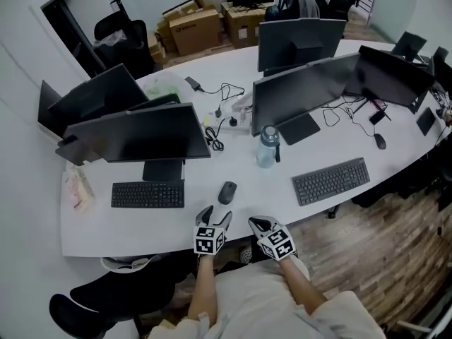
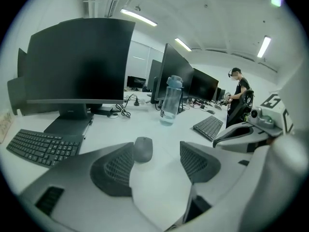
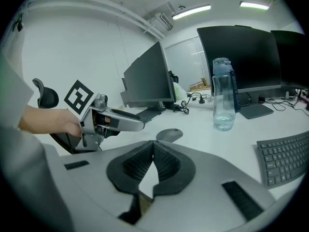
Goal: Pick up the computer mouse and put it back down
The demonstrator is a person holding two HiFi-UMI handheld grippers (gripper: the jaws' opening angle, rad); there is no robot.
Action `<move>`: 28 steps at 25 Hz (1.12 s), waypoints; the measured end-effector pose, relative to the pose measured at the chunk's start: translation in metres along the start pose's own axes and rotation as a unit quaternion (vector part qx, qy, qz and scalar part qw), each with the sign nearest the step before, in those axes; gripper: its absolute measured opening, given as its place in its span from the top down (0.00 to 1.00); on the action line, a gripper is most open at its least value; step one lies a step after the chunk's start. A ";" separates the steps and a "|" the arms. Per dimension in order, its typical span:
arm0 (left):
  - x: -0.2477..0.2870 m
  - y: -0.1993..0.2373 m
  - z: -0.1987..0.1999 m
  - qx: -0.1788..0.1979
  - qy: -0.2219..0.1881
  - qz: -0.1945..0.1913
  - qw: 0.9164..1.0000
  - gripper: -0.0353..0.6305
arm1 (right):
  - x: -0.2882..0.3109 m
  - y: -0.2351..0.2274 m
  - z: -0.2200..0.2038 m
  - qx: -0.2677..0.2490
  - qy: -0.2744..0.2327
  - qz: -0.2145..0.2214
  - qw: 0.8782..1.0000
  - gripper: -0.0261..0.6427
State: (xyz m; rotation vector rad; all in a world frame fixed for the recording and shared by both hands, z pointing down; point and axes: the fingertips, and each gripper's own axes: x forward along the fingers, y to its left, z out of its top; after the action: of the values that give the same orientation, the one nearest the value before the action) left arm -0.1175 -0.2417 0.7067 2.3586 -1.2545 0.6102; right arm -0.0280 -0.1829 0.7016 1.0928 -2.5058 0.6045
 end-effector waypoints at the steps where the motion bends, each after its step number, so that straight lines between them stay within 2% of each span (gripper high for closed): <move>1: -0.003 0.000 -0.001 0.001 -0.002 0.001 1.000 0.49 | 0.000 0.002 0.000 0.001 -0.002 0.000 1.000 0.95; 10: -0.029 -0.008 -0.007 0.023 -0.018 -0.006 1.000 0.49 | 0.008 0.024 0.001 0.001 -0.005 -0.006 1.000 0.95; 16: -0.043 -0.006 0.004 0.021 -0.041 -0.006 0.999 0.49 | 0.014 0.037 0.001 -0.006 -0.001 0.004 1.000 0.95; 28: -0.051 -0.006 0.014 0.021 -0.063 -0.016 0.998 0.49 | 0.013 0.040 0.004 -0.013 0.001 0.000 1.000 0.95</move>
State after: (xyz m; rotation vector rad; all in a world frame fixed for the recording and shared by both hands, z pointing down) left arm -0.1359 -0.2118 0.6669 2.4803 -1.2645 0.4892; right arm -0.0670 -0.1676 0.6944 1.0824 -2.5059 0.5716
